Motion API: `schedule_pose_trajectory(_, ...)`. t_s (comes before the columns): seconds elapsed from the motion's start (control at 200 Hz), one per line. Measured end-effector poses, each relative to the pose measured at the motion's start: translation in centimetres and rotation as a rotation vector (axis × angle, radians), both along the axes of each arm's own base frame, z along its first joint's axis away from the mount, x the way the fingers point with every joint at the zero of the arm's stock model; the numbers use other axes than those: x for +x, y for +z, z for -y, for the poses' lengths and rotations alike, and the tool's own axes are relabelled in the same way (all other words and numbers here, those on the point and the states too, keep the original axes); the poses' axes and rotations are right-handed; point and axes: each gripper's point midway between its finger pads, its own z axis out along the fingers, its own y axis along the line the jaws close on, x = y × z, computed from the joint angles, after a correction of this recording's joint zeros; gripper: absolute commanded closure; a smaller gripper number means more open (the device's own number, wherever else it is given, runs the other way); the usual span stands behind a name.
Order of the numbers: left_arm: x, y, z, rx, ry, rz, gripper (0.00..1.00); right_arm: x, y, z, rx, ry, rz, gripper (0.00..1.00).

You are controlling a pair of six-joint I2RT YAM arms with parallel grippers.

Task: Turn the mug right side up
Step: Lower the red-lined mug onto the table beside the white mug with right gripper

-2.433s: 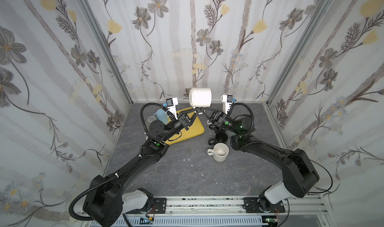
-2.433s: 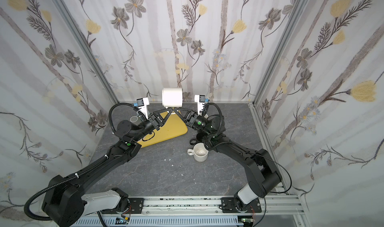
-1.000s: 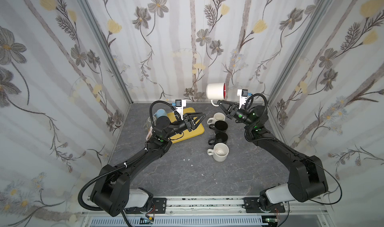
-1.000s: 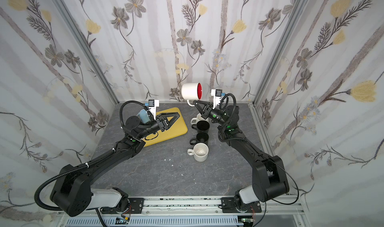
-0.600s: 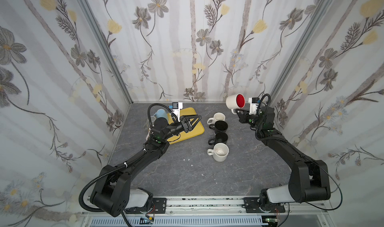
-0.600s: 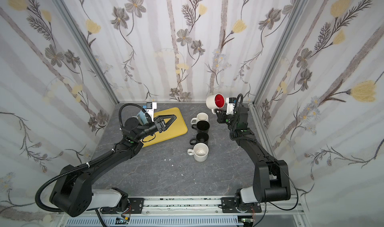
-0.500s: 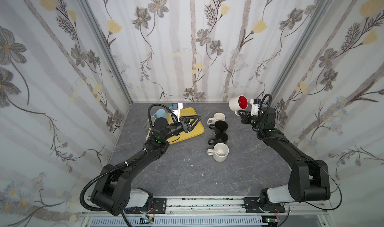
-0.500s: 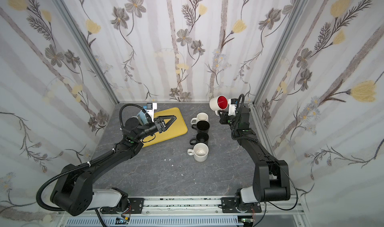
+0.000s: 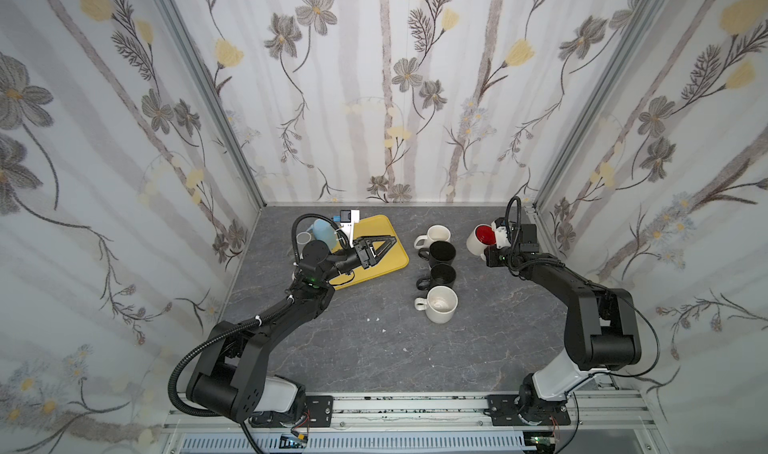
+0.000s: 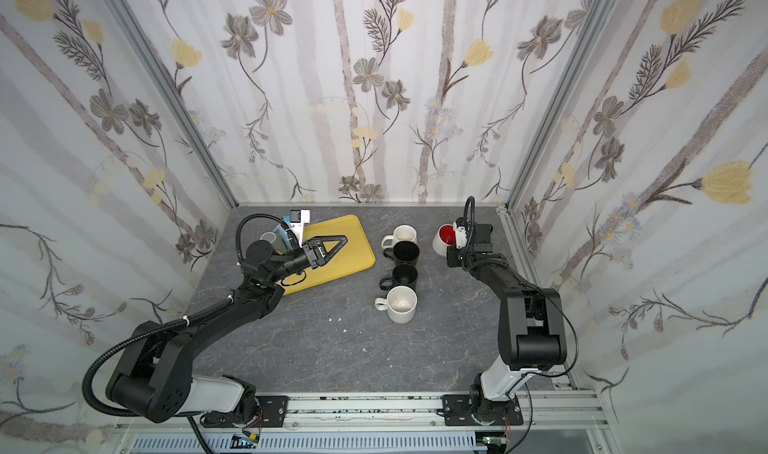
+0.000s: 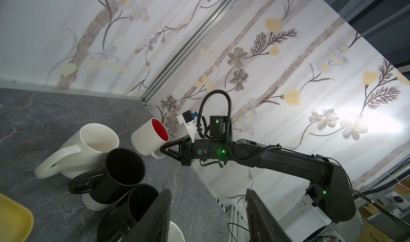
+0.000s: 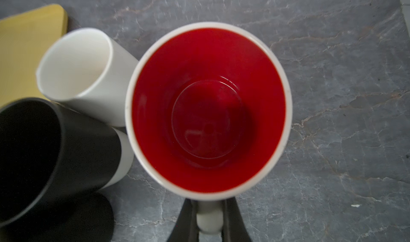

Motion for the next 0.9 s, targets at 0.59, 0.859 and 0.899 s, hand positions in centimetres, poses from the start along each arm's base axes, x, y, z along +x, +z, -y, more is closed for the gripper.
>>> schedule_pose_trajectory(0.59, -1.5, 0.4, -1.7, -0.003, 0.019, 0.035, 0.47, 2.1, -3.6, -3.5, -0.222, 0.346, -0.053, 0.96)
schedule_pose_trajectory(0.859, -1.4, 0.1, -1.8, 0.011, 0.025, 0.018, 0.47, 4.0, -4.0, -4.5, -0.290, 0.436, -0.028, 0.61)
schedule_pose_trajectory(0.899, -1.4, 0.1, -1.8, 0.012, 0.027, 0.018, 0.47, 3.8, -4.4, -4.2, -0.308, 0.431, -0.049, 0.53)
